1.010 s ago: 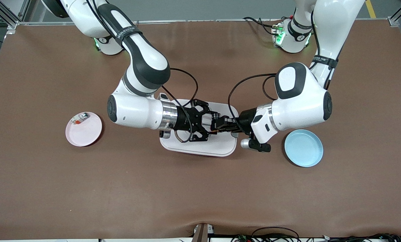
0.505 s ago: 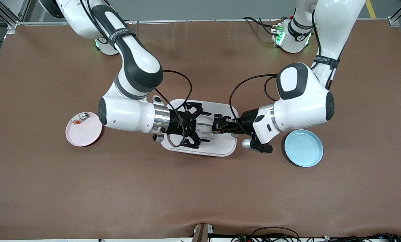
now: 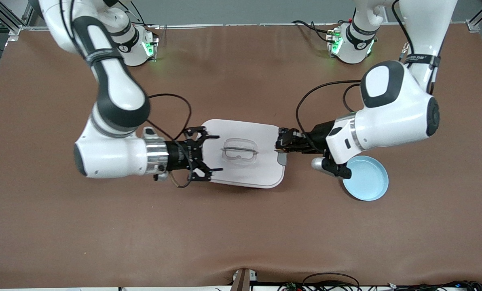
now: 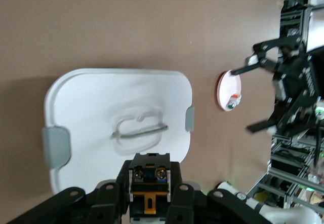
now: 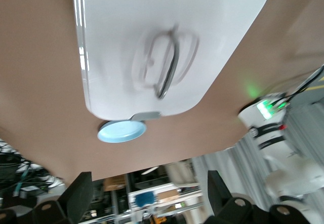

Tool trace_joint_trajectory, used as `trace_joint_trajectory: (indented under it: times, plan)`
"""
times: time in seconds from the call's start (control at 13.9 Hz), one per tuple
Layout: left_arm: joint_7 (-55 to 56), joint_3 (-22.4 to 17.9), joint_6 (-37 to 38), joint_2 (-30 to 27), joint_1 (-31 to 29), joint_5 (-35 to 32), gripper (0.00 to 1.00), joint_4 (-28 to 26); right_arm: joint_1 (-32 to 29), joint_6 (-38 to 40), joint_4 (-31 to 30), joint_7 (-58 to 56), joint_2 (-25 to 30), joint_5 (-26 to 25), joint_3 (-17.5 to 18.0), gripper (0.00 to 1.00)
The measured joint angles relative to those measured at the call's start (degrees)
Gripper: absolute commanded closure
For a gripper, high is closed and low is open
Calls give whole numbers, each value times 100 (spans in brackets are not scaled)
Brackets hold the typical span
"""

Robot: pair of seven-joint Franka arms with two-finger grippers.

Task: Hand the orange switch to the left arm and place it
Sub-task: 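Open the right gripper and withdraw it while the left gripper pulls back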

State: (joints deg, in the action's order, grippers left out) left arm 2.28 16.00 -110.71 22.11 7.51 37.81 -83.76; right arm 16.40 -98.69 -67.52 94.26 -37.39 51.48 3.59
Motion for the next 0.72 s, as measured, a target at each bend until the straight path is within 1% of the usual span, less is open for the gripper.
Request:
trace_joint_trajectory:
  times: [0.14, 0.29, 0.43, 0.58, 0.72]
  plan:
    - [0, -1, 429, -247, -124, -318, 100, 9, -318, 686, 179, -562, 4, -223, -8, 0]
    - [1, -4, 866, -551, -254, -705, 100, 15, -591, 1250, 267, -1246, 9, -591, -9, 0]
    - [22, -15, 1327, -843, -435, -1076, 100, 16, -790, 1792, 285, -2191, 10, -1088, -7, 0]
    - [128, -37, 1761, -1083, -756, -1202, 100, 17, -941, 2202, 338, -3204, 52, -1548, -9, 0]
    - [587, -47, 2094, -1289, -951, -1502, 100, 17, -1090, 2542, 368, -4317, 168, -2043, -8, 0]
